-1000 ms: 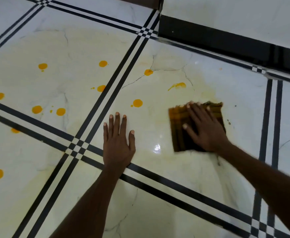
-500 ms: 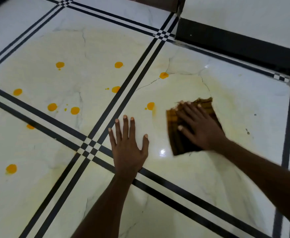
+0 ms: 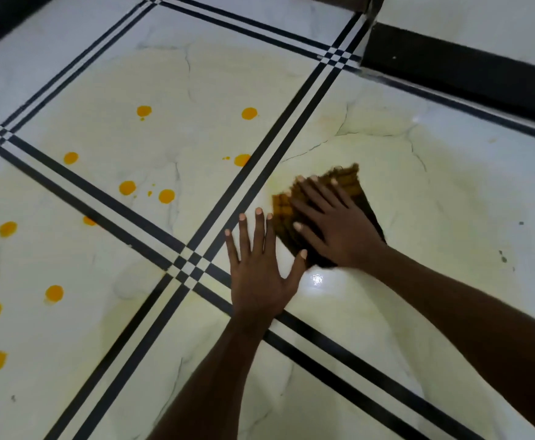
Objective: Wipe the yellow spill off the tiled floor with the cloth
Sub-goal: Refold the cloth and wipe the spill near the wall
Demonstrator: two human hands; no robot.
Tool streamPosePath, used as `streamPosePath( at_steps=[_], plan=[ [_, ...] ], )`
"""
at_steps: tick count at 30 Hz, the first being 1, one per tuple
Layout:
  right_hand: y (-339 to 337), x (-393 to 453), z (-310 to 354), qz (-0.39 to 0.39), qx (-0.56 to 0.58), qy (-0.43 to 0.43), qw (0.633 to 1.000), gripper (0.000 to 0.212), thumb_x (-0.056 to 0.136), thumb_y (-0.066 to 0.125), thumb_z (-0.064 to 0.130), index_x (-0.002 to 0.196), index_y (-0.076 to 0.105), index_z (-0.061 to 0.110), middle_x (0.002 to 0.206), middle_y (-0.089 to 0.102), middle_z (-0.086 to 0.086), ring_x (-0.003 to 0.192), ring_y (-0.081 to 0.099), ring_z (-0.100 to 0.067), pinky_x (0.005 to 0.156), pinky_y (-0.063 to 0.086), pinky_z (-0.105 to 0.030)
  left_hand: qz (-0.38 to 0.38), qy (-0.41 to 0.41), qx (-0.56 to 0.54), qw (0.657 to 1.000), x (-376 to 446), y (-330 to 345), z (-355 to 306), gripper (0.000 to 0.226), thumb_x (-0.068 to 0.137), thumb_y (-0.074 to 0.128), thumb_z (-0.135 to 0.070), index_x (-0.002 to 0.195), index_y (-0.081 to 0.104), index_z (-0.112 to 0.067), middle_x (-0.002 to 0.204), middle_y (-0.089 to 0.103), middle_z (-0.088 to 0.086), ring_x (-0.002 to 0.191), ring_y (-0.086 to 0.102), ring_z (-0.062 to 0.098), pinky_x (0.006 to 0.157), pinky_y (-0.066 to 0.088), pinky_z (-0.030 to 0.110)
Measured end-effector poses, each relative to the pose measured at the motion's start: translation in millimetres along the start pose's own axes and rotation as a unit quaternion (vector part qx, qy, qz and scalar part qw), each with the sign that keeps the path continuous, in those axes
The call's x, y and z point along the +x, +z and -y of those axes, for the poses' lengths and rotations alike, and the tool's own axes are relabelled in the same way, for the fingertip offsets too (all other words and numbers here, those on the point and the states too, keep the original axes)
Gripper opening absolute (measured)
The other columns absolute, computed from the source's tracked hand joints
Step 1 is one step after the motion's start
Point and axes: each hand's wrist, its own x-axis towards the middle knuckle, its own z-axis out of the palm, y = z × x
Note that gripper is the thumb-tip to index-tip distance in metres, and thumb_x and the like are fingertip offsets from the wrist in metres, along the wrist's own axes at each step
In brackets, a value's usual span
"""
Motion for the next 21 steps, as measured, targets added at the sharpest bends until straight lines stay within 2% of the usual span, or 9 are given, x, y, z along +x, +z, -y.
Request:
streamPosePath(
  at_steps=[4,6,8,9,10,14,17,19,21],
  plan=[
    [-10.8,-37.3,-70.3,0.022,-0.011,0.011,1.0,0.064,0.108,0.024,0.059,0.165,0.023,0.032,0.175,0.016,-0.007,0.163,0.011,-0.028,0.132,0.009,-0.052,0.006,-0.002,-0.002,1.0,0.0,1.0,-0.9,0.09,0.099,0.02,-0.075,0.166,0.01,-0.016,0.175,0.0,0.004,0.162,-0.011,0.027,0.129,0.004,0.056],
    [-13.1,-3.2,-97.0,-0.007,-0.006,0.121,0.993,0.067,0.106,0.017,0.062,0.166,0.021,0.031,0.175,0.017,-0.011,0.162,0.013,-0.034,0.131,0.007,-0.054,0.007,-0.005,-0.002,1.0,1.2,1.8,-0.3,0.092,0.098,0.02,-0.076,0.166,0.01,-0.015,0.175,0.001,0.004,0.162,-0.01,0.027,0.13,0.003,0.055],
    [-10.9,49.6,-88.5,-0.022,0.019,0.257,0.966,0.073,0.104,0.013,0.061,0.165,0.025,0.024,0.174,0.016,-0.018,0.161,0.012,-0.041,0.13,0.004,-0.059,0.008,-0.009,-0.009,1.0,1.1,2.9,-0.9,0.095,0.097,0.021,-0.078,0.166,0.009,-0.013,0.175,0.0,0.005,0.162,-0.01,0.027,0.131,0.003,0.052],
    [-6.7,72.6,-73.1,-0.022,0.02,0.283,0.959,0.073,0.104,0.013,0.06,0.164,0.029,0.021,0.172,0.019,-0.022,0.16,0.013,-0.044,0.129,0.004,-0.062,0.003,-0.013,-0.018,1.0,0.1,3.8,-1.5,0.098,0.097,0.022,-0.079,0.166,0.008,-0.011,0.175,0.0,0.006,0.162,-0.009,0.026,0.131,0.004,0.05],
    [-2.3,90.7,-51.1,-0.018,0.016,0.261,0.965,0.072,0.104,0.014,0.058,0.162,0.033,0.02,0.171,0.022,-0.023,0.159,0.017,-0.045,0.128,0.007,-0.063,-0.01,-0.019,-0.03,0.999,-1.1,3.9,-1.2,0.1,0.096,0.025,-0.079,0.166,0.007,-0.009,0.175,0.0,0.008,0.162,-0.007,0.024,0.131,0.005,0.048],
    [6.2,63.9,23.4,-0.012,-0.014,0.02,1.0,0.062,0.109,0.021,0.054,0.164,0.03,0.027,0.174,0.02,-0.014,0.161,0.017,-0.035,0.129,0.012,-0.059,-0.041,-0.035,-0.07,0.996,-0.9,3.4,1.3,0.108,0.094,0.037,-0.079,0.164,0.007,-0.003,0.174,0.003,0.016,0.163,0.001,0.022,0.132,0.009,0.043],
    [-0.6,-14.3,6.0,0.03,-0.027,-0.082,0.996,0.063,0.11,0.025,0.056,0.167,0.017,0.03,0.177,0.005,-0.006,0.164,0.001,-0.026,0.132,0.005,-0.053,-0.026,-0.027,-0.046,0.998,-1.3,0.8,-1.7,0.111,0.094,0.036,-0.081,0.164,0.003,-0.002,0.174,-0.003,0.017,0.162,-0.004,0.024,0.132,0.007,0.043],
    [-8.7,-37.7,-36.3,0.05,-0.028,-0.098,0.993,0.064,0.109,0.025,0.058,0.167,0.017,0.032,0.177,0.007,-0.004,0.164,0.003,-0.025,0.132,0.004,-0.05,-0.019,-0.026,-0.039,0.999,0.2,2.0,-1.9,0.112,0.093,0.033,-0.084,0.164,0.001,-0.003,0.174,-0.004,0.015,0.162,-0.006,0.023,0.132,0.006,0.044],
    [-12.3,-23.2,-76.2,0.008,-0.019,0.003,1.0,0.069,0.107,0.015,0.065,0.165,0.026,0.03,0.174,0.02,-0.009,0.162,0.015,-0.032,0.131,0.009,-0.052,-0.009,-0.033,-0.039,0.999,1.1,3.1,-1.8,0.113,0.091,0.03,-0.086,0.165,0.0,-0.005,0.175,-0.004,0.012,0.162,-0.007,0.023,0.132,0.004,0.044]
  ],
)
